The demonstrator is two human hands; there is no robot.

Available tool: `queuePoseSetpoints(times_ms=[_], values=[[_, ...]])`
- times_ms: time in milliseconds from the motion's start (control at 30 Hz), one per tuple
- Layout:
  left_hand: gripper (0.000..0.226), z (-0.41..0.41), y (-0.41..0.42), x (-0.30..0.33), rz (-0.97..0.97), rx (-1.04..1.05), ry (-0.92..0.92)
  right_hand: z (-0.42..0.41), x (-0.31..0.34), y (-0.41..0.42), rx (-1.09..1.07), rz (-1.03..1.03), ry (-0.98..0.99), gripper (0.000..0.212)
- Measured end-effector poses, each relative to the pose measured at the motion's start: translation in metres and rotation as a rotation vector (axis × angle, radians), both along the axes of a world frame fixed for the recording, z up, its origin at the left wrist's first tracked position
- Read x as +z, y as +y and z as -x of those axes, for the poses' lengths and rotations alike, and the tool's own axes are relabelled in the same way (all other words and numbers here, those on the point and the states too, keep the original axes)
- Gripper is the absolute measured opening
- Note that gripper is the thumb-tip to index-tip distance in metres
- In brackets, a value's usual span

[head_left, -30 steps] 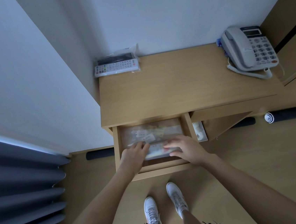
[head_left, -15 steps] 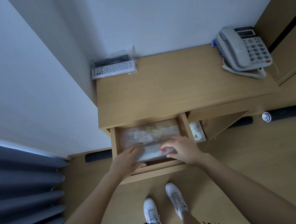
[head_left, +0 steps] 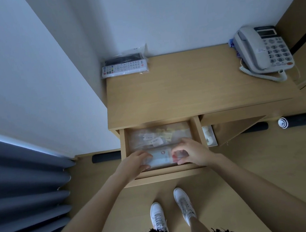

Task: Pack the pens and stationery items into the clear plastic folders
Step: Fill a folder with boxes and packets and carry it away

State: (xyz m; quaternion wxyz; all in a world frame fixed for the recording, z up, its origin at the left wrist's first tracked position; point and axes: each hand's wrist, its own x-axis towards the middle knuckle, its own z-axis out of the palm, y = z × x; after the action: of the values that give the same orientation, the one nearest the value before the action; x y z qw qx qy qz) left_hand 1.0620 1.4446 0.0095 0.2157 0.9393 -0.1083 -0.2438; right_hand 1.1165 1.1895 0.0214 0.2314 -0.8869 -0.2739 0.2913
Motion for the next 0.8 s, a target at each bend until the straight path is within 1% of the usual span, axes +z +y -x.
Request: queuePoseSetpoints(times_ms=[67, 167, 300, 400, 500, 567, 667, 700, 767, 800], values=[[0.041, 0.001, 0.000, 0.000, -0.015, -0.020, -0.012, -0.003, 0.003, -0.004, 0.013, -0.036, 0.069, 0.032], [0.041, 0.001, -0.001, 0.001, -0.031, -0.040, -0.027, -0.006, 0.006, -0.007, 0.073, -0.010, 0.100, 0.035], [0.042, -0.001, -0.007, 0.005, -0.111, -0.114, -0.058, -0.006, 0.007, -0.001, 0.150, 0.074, 0.020, 0.036], [0.042, -0.003, -0.011, 0.005, -0.188, -0.122, -0.079, -0.004, 0.005, 0.005, 0.198, 0.102, -0.019, 0.034], [0.040, -0.007, -0.015, 0.004, -0.249, -0.143, -0.070, -0.001, -0.003, 0.004, 0.174, 0.095, 0.005, 0.036], [0.039, -0.009, -0.017, 0.006, -0.253, -0.145, -0.040, -0.001, -0.008, 0.002, 0.146, 0.082, 0.026, 0.036], [0.035, -0.011, -0.010, 0.007, -0.230, -0.164, -0.016, -0.001, -0.008, -0.001, 0.082, 0.053, 0.071, 0.029], [0.034, -0.011, -0.008, 0.007, -0.234, -0.191, -0.047, -0.001, -0.009, -0.003, 0.046, 0.048, 0.056, 0.026], [0.035, -0.010, -0.004, 0.008, -0.223, -0.262, -0.184, -0.003, -0.009, -0.007, 0.009, 0.072, -0.066, 0.026], [0.046, -0.009, -0.002, 0.008, -0.220, -0.263, -0.206, -0.003, -0.008, -0.007, 0.013, 0.095, -0.130, 0.032]])
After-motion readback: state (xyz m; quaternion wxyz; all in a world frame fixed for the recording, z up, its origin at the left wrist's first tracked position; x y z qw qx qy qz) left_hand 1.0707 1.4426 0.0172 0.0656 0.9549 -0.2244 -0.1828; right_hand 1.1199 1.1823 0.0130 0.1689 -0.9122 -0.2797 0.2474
